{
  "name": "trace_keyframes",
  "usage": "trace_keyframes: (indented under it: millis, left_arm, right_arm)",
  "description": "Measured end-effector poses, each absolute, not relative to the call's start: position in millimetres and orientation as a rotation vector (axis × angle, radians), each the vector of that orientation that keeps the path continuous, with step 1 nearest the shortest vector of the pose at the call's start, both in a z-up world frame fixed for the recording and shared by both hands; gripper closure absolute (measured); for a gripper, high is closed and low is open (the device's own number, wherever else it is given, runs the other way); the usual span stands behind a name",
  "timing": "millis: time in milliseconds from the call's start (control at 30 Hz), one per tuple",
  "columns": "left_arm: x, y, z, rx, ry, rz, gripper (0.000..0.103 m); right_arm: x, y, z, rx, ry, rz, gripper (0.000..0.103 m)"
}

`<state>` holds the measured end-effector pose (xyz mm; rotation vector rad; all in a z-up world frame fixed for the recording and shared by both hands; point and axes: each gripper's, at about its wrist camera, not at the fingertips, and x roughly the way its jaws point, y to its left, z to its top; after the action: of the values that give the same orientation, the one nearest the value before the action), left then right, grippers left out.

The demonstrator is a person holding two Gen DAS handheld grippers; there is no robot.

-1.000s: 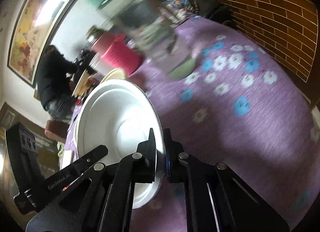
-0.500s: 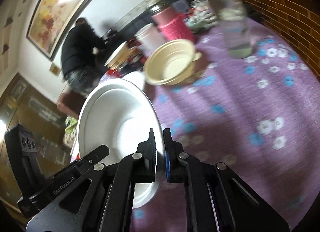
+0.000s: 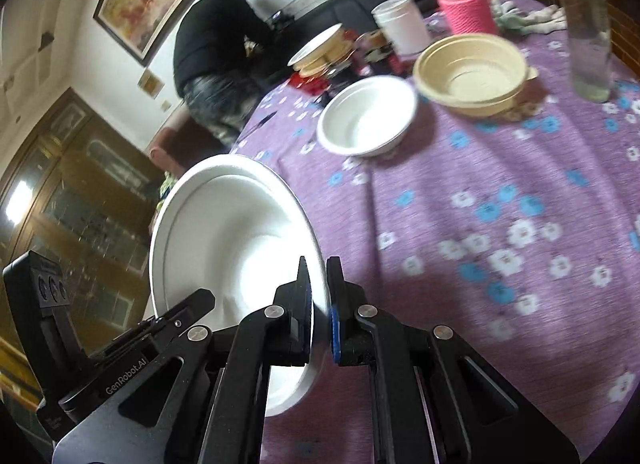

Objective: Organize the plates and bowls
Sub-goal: 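Carry the white foam bowl with both tools over the stacked red plates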

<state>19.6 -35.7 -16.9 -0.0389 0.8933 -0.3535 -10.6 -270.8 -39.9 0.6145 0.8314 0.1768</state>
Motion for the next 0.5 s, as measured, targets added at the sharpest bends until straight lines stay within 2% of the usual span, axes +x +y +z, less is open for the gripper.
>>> trace_keyframes:
  millis: [500]
  left_arm:
    - [16.5,48.3,-23.9,-0.108,0.890,-0.228,0.095]
  right_arm:
    - [10.0,-184.0,-44.0,0.536,0.895,0.302,0.096]
